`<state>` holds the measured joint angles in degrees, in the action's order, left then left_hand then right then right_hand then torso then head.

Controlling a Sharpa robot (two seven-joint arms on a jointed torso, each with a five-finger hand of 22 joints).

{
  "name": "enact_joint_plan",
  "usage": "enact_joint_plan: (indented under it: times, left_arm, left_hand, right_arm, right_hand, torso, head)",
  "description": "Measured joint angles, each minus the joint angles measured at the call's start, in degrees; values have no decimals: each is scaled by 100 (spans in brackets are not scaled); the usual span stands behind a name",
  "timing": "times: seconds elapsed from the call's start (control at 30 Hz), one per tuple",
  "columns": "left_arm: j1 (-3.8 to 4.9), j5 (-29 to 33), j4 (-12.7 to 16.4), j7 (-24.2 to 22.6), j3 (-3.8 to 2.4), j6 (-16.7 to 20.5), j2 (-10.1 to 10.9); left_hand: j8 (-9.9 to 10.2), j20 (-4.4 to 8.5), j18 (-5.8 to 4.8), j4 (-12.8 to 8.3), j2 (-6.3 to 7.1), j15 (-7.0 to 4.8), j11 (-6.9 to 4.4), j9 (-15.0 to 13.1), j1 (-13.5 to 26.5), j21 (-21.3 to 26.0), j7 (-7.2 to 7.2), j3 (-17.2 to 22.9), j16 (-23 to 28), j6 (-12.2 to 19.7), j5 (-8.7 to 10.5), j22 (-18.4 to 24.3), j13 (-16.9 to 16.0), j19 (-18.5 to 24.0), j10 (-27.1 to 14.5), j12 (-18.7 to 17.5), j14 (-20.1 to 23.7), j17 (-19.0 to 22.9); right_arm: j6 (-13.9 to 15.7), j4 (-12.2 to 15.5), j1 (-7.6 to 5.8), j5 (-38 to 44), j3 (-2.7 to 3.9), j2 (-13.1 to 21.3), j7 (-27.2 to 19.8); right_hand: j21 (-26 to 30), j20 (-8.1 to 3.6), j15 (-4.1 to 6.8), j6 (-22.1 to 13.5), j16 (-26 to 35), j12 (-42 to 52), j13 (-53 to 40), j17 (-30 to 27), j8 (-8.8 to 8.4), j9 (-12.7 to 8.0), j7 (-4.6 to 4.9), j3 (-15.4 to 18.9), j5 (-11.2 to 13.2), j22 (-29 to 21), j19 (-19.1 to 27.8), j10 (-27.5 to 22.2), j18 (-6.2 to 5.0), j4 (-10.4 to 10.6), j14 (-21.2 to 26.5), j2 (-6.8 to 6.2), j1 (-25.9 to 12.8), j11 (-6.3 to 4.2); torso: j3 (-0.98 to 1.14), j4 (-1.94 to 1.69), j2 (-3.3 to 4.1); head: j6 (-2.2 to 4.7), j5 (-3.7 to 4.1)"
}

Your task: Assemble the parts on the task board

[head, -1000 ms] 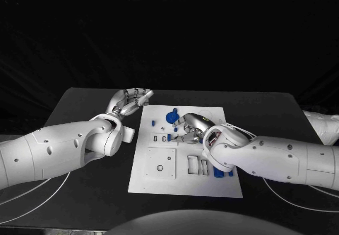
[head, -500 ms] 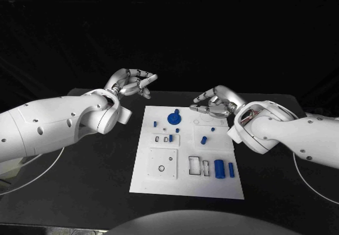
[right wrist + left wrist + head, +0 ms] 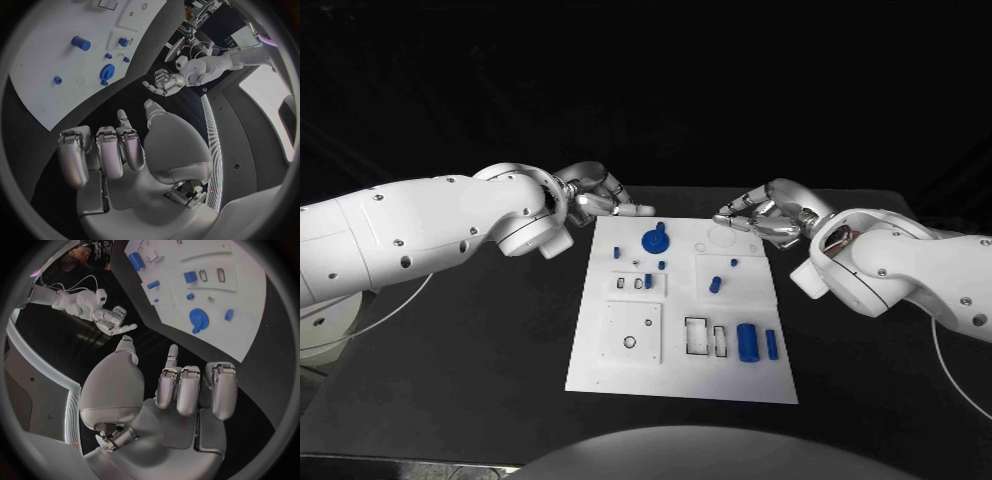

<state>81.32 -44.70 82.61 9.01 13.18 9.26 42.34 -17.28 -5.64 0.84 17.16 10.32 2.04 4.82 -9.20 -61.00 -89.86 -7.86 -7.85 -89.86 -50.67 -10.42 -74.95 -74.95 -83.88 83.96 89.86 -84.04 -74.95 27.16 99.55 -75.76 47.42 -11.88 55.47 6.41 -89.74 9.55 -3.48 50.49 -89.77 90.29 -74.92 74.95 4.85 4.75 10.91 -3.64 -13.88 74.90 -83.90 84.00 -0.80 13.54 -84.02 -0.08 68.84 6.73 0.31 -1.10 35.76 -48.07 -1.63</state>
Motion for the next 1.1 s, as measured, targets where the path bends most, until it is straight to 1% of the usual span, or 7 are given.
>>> enact_joint_plan:
  times: [0.13,0.23,0.33,0.5,0.8,0.97,1.1]
  left_arm:
    - [-13,-446,101,549,27,-418,-36]
    - [-57,-715,180,909,32,-675,-97]
    - [-124,-886,231,1179,37,-857,-153]
    - [-262,-1080,228,1583,43,-1068,-317]
    - [-360,-1223,21,1981,43,-1229,-602]
    - [-373,-1257,-162,2136,42,-1313,-786]
    - [-396,-1274,-336,2222,41,-1355,-969]
  left_hand:
    - [-169,0,0,7,168,-9,-75,-129,340,0,80,-152,0,-385,-24,0,0,0,-9,0,7,0]
    - [-380,0,0,14,215,-102,-182,-291,586,0,192,-171,0,-742,-72,0,1,0,7,0,-7,1]
    - [-599,0,0,-1,125,-191,-280,-486,708,0,298,-151,0,-970,-72,0,1,0,10,0,2,1]
    - [-902,0,0,8,76,-290,-385,-896,757,0,390,-100,0,-1012,-189,1,1,0,11,0,4,1]
    - [-1063,12,1,-1,-120,-349,-432,-1268,953,0,421,75,0,-982,-239,1,2,-12,19,0,19,2]
    - [-1157,34,1,-16,-334,-370,-453,-1546,783,0,472,259,0,-931,-667,2,2,-7,-2,0,-1,2]
    - [-1220,62,1,-26,-407,-402,-494,-1799,710,0,509,298,0,-893,-1046,2,2,-20,-2,0,10,2]
  right_arm:
    - [-66,-14,36,-83,-8,43,-1]
    - [-118,-50,84,-128,-17,61,-1]
    - [-159,-77,118,-155,-19,62,-1]
    - [-223,-104,156,-173,-21,65,0]
    - [-308,-128,178,-169,-21,75,8]
    - [-347,-135,186,-169,-21,88,21]
    - [-374,-148,199,-169,-21,81,34]
  right_hand:
    - [0,13,0,0,0,0,0,0,0,7,0,17,-48,0,-13,0,0,17,0,0,0,0]
    - [0,20,0,0,0,0,0,0,39,17,0,49,-195,5,-20,0,0,48,0,32,-31,0]
    - [0,20,0,0,0,0,0,-1,44,22,0,71,-266,5,-20,0,0,70,0,60,-59,0]
    - [0,35,-34,7,0,0,0,-1,44,28,7,95,-310,4,-6,-4,0,95,8,60,-59,39]
    - [0,82,-94,-23,0,0,0,-1,44,28,88,253,-310,3,0,9,-1,252,10,150,-150,92]
    - [0,102,-94,-23,0,0,0,-2,44,28,88,276,-310,3,-20,-3,-1,276,9,150,-150,105]
    - [0,102,-94,-22,0,0,0,-2,44,28,87,277,-310,3,-20,-11,-1,276,9,174,-173,112]
  torso:
    - [0,-4,-1]
    - [-4,-7,-1]
    - [-10,-3,0]
    - [-13,2,0]
    - [-7,14,0]
    - [0,10,-1]
    - [7,12,-3]
  head:
    - [-16,-9]
    - [-21,-19]
    - [-21,-25]
    - [-40,-32]
    - [-55,-38]
    - [-62,-29]
    - [-63,-34]
